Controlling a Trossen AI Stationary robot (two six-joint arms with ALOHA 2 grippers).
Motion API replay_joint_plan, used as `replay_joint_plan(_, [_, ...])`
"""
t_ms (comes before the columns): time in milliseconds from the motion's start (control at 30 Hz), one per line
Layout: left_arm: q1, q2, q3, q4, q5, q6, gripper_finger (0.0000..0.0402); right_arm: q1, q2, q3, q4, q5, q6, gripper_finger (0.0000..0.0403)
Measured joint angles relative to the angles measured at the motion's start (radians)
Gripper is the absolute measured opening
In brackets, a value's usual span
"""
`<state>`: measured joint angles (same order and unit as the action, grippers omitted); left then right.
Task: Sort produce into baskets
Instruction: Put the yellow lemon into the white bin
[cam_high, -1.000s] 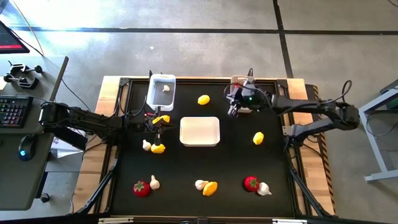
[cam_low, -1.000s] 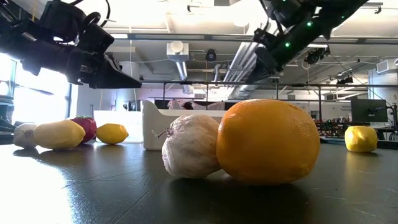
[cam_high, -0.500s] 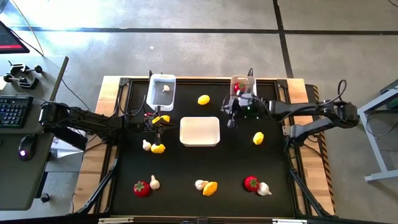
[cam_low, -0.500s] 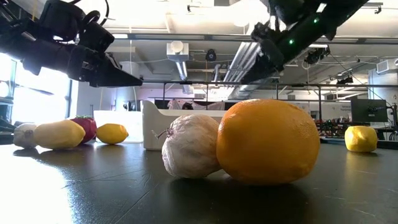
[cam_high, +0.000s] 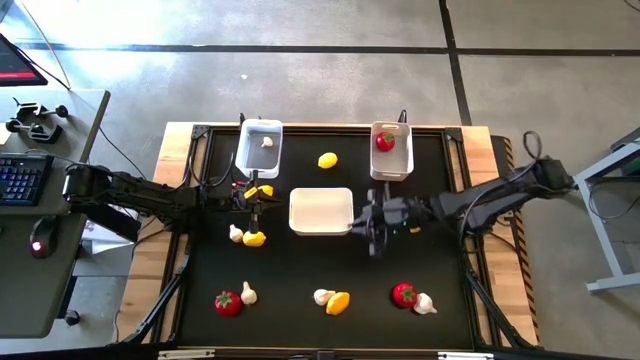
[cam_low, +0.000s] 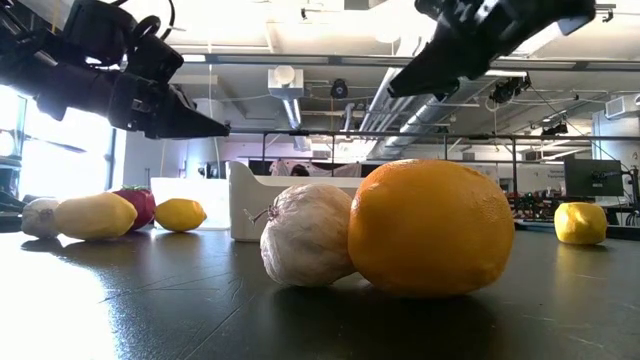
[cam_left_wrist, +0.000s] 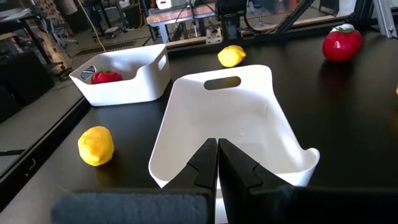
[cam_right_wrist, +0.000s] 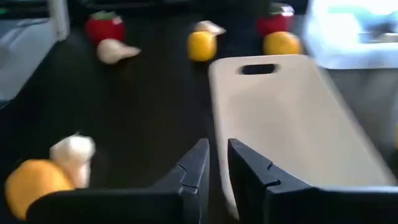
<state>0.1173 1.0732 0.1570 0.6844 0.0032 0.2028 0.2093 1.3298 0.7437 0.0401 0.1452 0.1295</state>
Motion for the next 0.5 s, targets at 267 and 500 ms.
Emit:
replay_joint_plan(267, [0.000, 0.000, 0.000, -0.006, 0.000, 0.008, 0.0000, 0.121, 0.181, 0.052, 0.011, -0.058, 0.122, 0.0135])
replay_joint_plan(500, [0.000, 0.000, 0.000, -0.008, 0.000, 0.035, 0.0000, 0.219, 0.346, 0.172, 0.011, -0.068, 0.232, 0.0276])
